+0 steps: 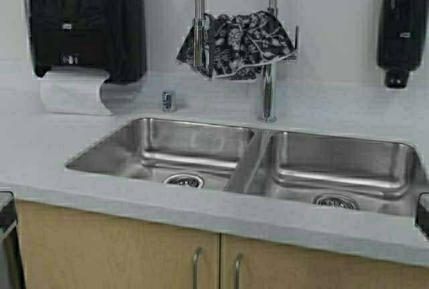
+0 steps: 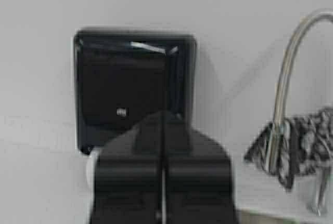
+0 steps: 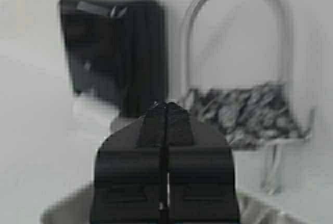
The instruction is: Get the cloth and wipe up the spill under the wine glass
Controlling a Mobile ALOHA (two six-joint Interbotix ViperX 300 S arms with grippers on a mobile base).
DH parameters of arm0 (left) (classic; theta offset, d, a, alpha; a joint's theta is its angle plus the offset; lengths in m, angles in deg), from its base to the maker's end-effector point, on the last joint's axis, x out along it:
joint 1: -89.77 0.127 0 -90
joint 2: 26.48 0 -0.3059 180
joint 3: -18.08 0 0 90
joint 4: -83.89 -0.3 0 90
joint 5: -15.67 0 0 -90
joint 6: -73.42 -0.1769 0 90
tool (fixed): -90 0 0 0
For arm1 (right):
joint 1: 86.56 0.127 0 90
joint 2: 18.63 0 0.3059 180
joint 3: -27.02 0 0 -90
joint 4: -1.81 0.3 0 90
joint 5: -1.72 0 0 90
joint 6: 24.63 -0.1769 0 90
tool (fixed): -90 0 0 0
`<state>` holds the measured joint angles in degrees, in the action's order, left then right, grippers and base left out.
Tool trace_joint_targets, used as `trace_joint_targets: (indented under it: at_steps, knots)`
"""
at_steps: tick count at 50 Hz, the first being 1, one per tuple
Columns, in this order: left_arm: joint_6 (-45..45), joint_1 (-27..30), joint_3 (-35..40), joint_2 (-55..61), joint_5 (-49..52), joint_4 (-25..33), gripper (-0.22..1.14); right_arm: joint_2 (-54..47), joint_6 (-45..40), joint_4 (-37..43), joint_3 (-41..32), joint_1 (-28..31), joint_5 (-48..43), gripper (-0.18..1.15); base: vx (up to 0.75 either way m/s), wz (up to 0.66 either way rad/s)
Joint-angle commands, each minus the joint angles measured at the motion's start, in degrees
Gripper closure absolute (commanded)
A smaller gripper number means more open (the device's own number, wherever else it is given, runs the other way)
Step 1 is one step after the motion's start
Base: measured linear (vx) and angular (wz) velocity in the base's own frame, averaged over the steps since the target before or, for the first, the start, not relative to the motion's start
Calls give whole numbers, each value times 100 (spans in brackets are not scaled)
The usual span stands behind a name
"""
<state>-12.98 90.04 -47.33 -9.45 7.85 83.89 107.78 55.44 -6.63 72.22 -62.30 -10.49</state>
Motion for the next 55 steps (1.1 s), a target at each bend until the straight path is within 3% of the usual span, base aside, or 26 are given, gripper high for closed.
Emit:
trace_joint_targets:
  at_steps: [1,24,39,51,55]
  knots:
    - [18,0,53,-53,9,44,89,-598,9,-9,-193,123,-352,92,25,3]
    - [44,0,79,-53,-18,141,89,-2733,-53,-9,-70,325,-1916,85,20,6]
    - [44,0,53,-88,-26,167,89,-3858,-62,-9,44,325,-2900,55,16,5]
    - [44,9,35,-97,-35,193,89,-4904,-70,-9,-114,325,-3489,13,11,4]
    - [44,0,35,-97,-35,193,89,-5247,-70,-9,-211,325,-3683,4,9,2]
